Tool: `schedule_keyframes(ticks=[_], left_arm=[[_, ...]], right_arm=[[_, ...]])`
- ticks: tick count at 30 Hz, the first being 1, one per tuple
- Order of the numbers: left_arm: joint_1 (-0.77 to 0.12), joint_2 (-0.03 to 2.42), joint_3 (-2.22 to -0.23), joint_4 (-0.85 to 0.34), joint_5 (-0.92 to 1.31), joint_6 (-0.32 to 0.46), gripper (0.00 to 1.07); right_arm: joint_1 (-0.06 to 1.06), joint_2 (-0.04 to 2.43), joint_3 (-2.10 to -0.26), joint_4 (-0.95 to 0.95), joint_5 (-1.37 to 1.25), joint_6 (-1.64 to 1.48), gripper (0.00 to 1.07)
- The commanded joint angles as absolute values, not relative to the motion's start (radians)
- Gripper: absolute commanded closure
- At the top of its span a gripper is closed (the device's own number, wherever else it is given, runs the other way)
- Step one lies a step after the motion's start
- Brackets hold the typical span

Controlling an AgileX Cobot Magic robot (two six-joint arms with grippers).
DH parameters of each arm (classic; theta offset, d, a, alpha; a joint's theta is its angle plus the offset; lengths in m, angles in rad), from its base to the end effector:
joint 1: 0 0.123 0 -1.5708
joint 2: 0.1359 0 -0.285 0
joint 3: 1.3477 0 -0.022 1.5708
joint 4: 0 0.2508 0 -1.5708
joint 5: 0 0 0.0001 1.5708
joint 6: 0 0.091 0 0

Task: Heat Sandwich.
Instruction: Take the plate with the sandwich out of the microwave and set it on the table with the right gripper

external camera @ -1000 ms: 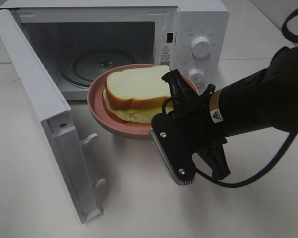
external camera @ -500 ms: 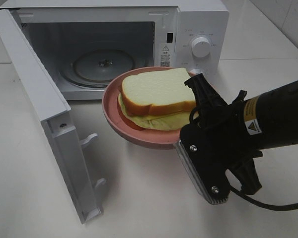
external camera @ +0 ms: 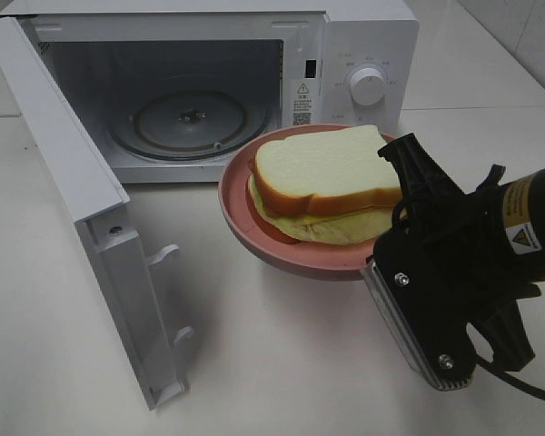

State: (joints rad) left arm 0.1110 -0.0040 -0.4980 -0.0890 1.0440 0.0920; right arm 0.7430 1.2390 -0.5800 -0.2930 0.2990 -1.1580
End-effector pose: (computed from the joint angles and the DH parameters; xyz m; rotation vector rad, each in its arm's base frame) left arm -0.0039 -0.0075 0.2783 -0.0159 2.0224 0.0223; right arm 0.1721 0.1475 0.2166 -2.1718 1.1747 -0.4119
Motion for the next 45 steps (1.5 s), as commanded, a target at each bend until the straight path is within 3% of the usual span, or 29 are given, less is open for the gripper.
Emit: schedule_keyframes(ticks=[1, 8, 20, 45], left_arm=[[0.114, -0.025, -0.495, -0.094, 1.036, 0.089, 0.10], [0.114, -0.025, -0.495, -0.094, 1.036, 0.089, 0.10], [0.114, -0.025, -0.495, -0.094, 1.036, 0.089, 0.10], [0.114, -0.025, -0.495, -0.094, 1.036, 0.089, 0.10]], right_arm=[[0.746, 1.199, -0.582, -0.308, 0.321, -1.136, 1.07], [0.746, 1.175, -0.582, -0.344, 0.369, -1.071, 1.07], [0.746, 1.167, -0.582, -0.692, 0.462, -0.573, 1.07], [0.746, 1.167, -0.582, -0.781, 0.805, -0.094, 1.06]])
